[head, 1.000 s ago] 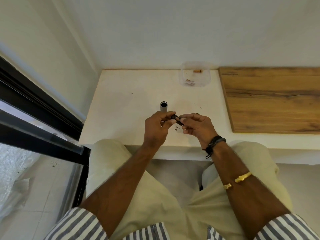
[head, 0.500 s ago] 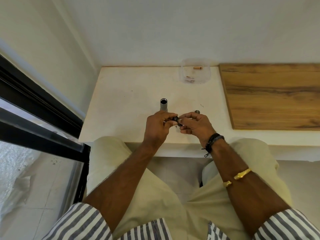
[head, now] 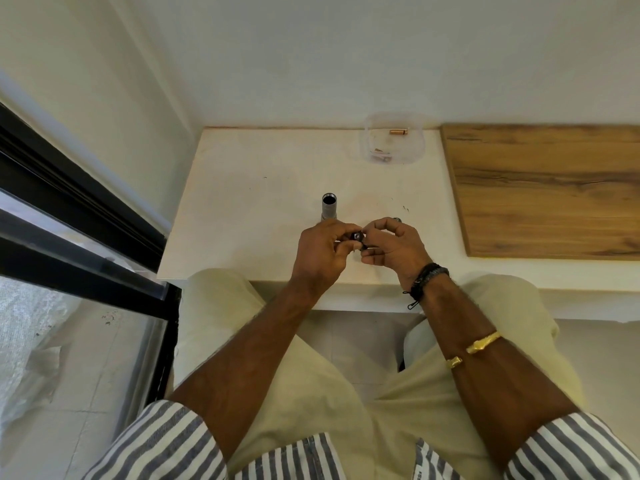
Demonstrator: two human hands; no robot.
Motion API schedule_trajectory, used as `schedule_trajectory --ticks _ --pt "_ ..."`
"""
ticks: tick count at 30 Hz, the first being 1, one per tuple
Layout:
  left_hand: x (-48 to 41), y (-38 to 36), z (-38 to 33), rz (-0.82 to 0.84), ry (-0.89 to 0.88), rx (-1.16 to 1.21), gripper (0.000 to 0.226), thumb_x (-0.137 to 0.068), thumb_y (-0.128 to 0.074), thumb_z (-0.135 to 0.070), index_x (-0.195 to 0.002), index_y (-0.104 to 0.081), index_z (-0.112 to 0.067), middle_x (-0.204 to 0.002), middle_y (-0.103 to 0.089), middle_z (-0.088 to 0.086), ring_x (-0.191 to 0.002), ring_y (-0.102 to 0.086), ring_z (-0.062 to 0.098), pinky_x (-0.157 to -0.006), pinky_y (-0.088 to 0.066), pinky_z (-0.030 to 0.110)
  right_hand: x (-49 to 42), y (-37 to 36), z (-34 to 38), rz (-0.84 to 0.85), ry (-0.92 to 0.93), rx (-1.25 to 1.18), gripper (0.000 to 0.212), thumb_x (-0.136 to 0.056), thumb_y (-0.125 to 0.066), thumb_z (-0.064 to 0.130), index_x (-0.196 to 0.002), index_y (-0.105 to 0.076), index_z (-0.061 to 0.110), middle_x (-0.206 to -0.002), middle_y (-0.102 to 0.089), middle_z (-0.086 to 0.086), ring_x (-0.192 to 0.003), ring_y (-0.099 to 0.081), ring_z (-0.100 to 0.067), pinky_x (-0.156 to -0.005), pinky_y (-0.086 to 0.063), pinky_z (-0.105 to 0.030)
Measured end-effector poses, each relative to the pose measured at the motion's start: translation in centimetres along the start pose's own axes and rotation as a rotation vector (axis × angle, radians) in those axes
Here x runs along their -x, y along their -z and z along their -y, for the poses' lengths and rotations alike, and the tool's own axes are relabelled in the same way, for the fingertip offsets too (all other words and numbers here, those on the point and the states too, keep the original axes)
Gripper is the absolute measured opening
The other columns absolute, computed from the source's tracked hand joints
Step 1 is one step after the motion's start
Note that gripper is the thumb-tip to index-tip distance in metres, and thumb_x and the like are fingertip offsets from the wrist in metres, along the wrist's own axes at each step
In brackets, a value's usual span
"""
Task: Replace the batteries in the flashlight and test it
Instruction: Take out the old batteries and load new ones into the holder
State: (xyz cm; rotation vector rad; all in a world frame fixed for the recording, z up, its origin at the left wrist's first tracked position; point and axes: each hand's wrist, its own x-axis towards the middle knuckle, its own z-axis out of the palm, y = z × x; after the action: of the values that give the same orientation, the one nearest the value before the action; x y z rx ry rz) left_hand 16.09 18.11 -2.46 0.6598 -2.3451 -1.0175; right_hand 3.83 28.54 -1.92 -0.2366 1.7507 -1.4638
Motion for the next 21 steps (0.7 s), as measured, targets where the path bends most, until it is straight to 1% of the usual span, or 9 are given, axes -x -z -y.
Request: schedule_trajectory --ticks 5,8,11,13,15,17,19,20,21 --pt "-0.2 -0.1 0.3 -0.069 0.036 0.021 0.019 -0.085 -0.076 -0.013 -0.104 -0.075 -0.012 -0.098 -0.074 0.004 -0.085 -0.069 0.016 -0.082 -0.060 0.037 0.4 -0.2 0.3 -0.002 0.039 -0.066 0.007 -0.091 -0.071 0.007 -0.096 -0.075 0.006 -0.097 -0.075 -0.015 -0.079 -0.071 -0.024 -0.082 -0.062 -0.039" --pt "-0.2 -0.3 0.3 -0.079 0.037 0.014 0.020 -0.084 -0.078 -0.015 -0.104 -0.075 -0.014 -0.097 -0.074 0.002 -0.083 -0.069 0.012 -0.081 -0.060 0.034 0.5 -0.3 0.3 -0.021 0.062 -0.086 0.011 -0.091 -0.069 0.005 -0.098 -0.076 0.002 -0.094 -0.076 -0.014 -0.080 -0.072 -0.024 -0.081 -0.062 -0.036" --pt "-0.2 -0.4 0.4 -0.089 0.062 0.029 0.021 -0.085 -0.077 -0.014 -0.105 -0.075 -0.014 -0.099 -0.074 0.002 -0.084 -0.068 0.010 -0.083 -0.060 0.033 0.5 -0.3 0.3 -0.034 0.066 -0.119 0.010 -0.089 -0.073 0.009 -0.095 -0.077 0.002 -0.090 -0.077 -0.012 -0.083 -0.074 -0.027 -0.081 -0.063 -0.037" --pt "-0.2 -0.6 0.4 -0.077 0.065 0.034 0.021 -0.085 -0.077 -0.014 -0.106 -0.075 -0.014 -0.100 -0.074 0.002 -0.086 -0.069 0.012 -0.084 -0.060 0.035 0.5 -0.3 0.2 -0.030 0.074 -0.133 0.008 -0.087 -0.077 0.011 -0.092 -0.078 0.004 -0.088 -0.078 -0.010 -0.084 -0.075 -0.027 -0.080 -0.063 -0.035" --pt "-0.2 -0.6 0.4 -0.071 0.073 0.050 0.021 -0.085 -0.077 -0.014 -0.107 -0.075 -0.012 -0.101 -0.074 0.003 -0.087 -0.069 0.014 -0.085 -0.060 0.034 0.5 -0.2 0.2 -0.022 0.074 -0.150 0.007 -0.087 -0.077 0.006 -0.092 -0.077 0.003 -0.088 -0.078 -0.010 -0.086 -0.076 -0.027 -0.080 -0.063 -0.035" --pt "-0.3 -0.7 0.6 -0.088 0.091 0.081 0.022 -0.085 -0.077 -0.014 -0.107 -0.074 -0.012 -0.102 -0.073 0.004 -0.087 -0.069 0.012 -0.083 -0.059 0.028 0.3 0.1 0.1 -0.040 0.054 -0.170 0.008 -0.086 -0.075 0.001 -0.094 -0.076 -0.001 -0.092 -0.078 -0.014 -0.089 -0.076 -0.030 -0.084 -0.063 -0.037" --pt "-0.4 -0.8 0.7 -0.128 0.136 0.135 0.022 -0.086 -0.077 -0.015 -0.107 -0.072 -0.012 -0.101 -0.072 0.001 -0.086 -0.067 0.004 -0.077 -0.056 0.015 0.2 0.5 0.2 -0.072 0.045 -0.174 0.011 -0.085 -0.074 -0.005 -0.096 -0.075 -0.005 -0.100 -0.076 -0.020 -0.092 -0.075 -0.034 -0.088 -0.062 -0.038" --pt "-0.4 -0.9 0.8 -0.145 0.167 0.168 0.021 -0.087 -0.075 -0.015 -0.107 -0.071 -0.013 -0.100 -0.071 -0.001 -0.085 -0.066 0.000 -0.074 -0.053 0.010 0.1 0.8 0.3 -0.080 0.046 -0.186 0.012 -0.084 -0.073 -0.008 -0.096 -0.075 -0.006 -0.102 -0.076 -0.022 -0.093 -0.075 -0.035 -0.088 -0.062 -0.038" --pt "-0.5 -0.9 0.9 -0.156 0.202 0.208 0.020 -0.088 -0.074 -0.015 -0.107 -0.071 -0.013 -0.100 -0.071 -0.002 -0.086 -0.066 -0.002 -0.074 -0.053 0.010 0.0 1.1 0.3 -0.081 0.050 -0.210 0.013 -0.083 -0.072 -0.010 -0.094 -0.075 -0.006 -0.102 -0.076 -0.022 -0.092 -0.075 -0.034 -0.086 -0.062 -0.037"
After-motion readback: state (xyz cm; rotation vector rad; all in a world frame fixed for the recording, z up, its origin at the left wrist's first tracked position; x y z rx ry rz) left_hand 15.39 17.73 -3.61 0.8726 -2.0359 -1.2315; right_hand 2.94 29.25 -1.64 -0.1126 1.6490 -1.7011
